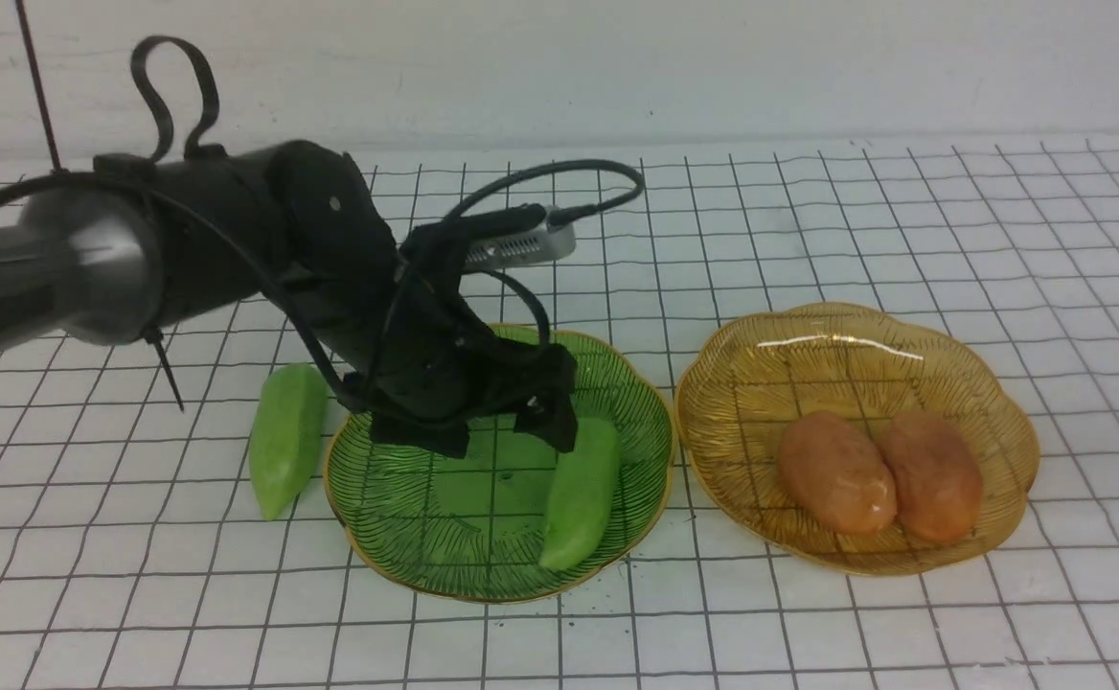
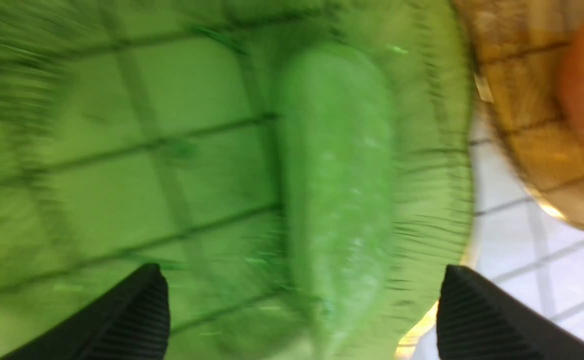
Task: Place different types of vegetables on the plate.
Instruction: 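Put the green cucumber next to the left plate into that plate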
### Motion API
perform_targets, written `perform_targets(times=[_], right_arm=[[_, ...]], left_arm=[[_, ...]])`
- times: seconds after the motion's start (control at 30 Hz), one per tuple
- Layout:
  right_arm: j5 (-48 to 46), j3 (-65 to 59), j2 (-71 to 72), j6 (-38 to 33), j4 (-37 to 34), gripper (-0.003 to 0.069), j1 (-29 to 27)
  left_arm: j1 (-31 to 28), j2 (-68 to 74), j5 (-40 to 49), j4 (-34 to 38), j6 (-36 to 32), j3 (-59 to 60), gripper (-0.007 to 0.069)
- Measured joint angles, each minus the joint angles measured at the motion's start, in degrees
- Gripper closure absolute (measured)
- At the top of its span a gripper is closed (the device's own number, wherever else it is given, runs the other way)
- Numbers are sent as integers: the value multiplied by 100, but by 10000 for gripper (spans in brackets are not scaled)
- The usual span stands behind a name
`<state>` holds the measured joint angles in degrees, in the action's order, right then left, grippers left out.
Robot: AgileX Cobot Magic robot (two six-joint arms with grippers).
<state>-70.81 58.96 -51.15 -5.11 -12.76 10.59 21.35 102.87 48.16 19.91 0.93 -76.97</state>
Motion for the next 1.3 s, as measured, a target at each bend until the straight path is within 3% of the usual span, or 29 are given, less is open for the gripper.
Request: perform_targets(times=[0.2, 0.33, 0.5, 0.83, 0.97, 1.1, 1.3], right_arm=[[0, 0, 0, 0, 5, 673, 0], [134, -146, 0, 5, 5, 673, 0], [283, -512, 0, 5, 5, 673, 0], [310, -649, 0, 1, 28, 673, 0], [310, -649, 0, 1, 28, 673, 0], [310, -649, 0, 1, 28, 673, 0], [310, -649, 0, 1, 28, 673, 0]], left_arm=[[-760, 14, 456, -1466, 448, -225, 1], [-1272, 188, 351, -2204, 1237, -230, 67], [-1433, 543, -15, -2285, 1488, -231, 116], [-1433, 1072, -657, -2304, 1492, -242, 126], [-1433, 1146, -650, -2304, 1492, -242, 136], [-1433, 1152, -495, -2368, 1492, -305, 259], [-1435, 960, 212, -2499, 1492, -636, 261]])
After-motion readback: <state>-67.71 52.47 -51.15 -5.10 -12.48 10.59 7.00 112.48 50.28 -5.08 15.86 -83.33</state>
